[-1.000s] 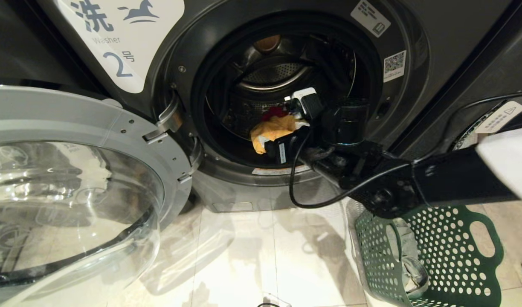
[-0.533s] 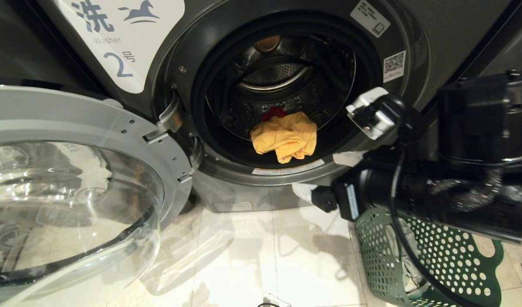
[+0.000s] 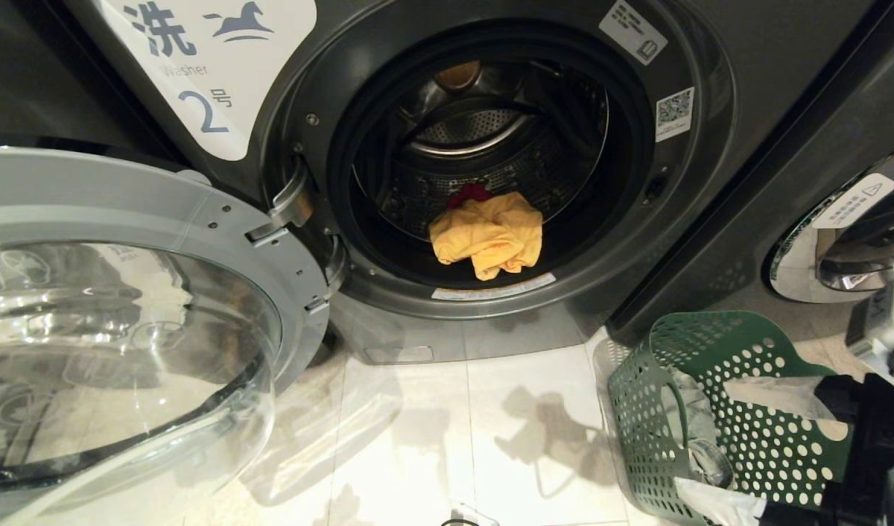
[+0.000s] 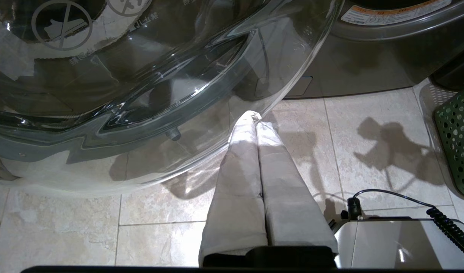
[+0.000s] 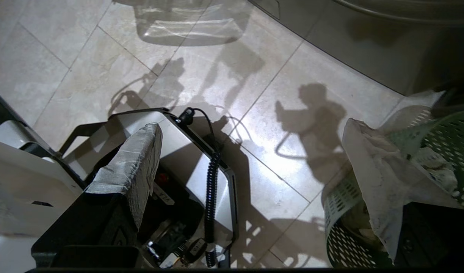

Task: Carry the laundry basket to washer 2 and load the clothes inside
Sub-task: Place the clothes into the washing machine

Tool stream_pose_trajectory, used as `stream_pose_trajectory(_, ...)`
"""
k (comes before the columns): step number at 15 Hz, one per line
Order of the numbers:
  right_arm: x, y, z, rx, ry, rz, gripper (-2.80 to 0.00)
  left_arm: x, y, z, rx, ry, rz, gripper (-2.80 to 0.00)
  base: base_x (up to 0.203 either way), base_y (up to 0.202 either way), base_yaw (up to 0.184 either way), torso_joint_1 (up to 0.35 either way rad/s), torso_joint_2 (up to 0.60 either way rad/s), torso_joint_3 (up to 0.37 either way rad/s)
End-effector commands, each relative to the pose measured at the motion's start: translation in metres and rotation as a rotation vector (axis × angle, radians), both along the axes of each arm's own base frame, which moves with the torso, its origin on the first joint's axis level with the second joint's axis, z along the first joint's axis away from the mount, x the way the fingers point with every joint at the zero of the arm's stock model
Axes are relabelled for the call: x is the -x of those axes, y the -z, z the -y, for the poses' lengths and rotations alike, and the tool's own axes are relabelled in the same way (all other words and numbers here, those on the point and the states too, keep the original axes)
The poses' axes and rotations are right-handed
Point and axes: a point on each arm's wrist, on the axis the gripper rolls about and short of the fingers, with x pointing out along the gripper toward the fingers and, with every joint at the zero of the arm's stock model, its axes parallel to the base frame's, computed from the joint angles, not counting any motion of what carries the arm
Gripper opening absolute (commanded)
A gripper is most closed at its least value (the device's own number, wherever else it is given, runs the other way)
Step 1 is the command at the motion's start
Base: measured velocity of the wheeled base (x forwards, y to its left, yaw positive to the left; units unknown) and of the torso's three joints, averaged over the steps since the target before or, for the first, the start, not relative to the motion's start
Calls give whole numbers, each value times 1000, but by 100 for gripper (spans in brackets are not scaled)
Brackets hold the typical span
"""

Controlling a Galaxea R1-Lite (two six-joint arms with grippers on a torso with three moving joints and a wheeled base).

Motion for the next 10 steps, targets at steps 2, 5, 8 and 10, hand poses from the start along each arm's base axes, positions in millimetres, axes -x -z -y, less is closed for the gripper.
stream_pose_trajectory(2,16,1,20,13,75,32,0,0,0,0,0,0,0,-280,0,0,0,0,0,0)
stream_pose_trajectory(5,14,6,19,51,94,16,0,0,0,0,0,0,-2,-280,0,0,0,0,0,0)
stream_pose_trajectory(8,24,20,30,163,80,-81,0,0,0,0,0,0,-1,-280,0,0,0,0,0,0)
stream_pose_trajectory(10,28,33,38,246,110,-157,0,0,0,0,0,0,0,-280,0,0,0,0,0,0)
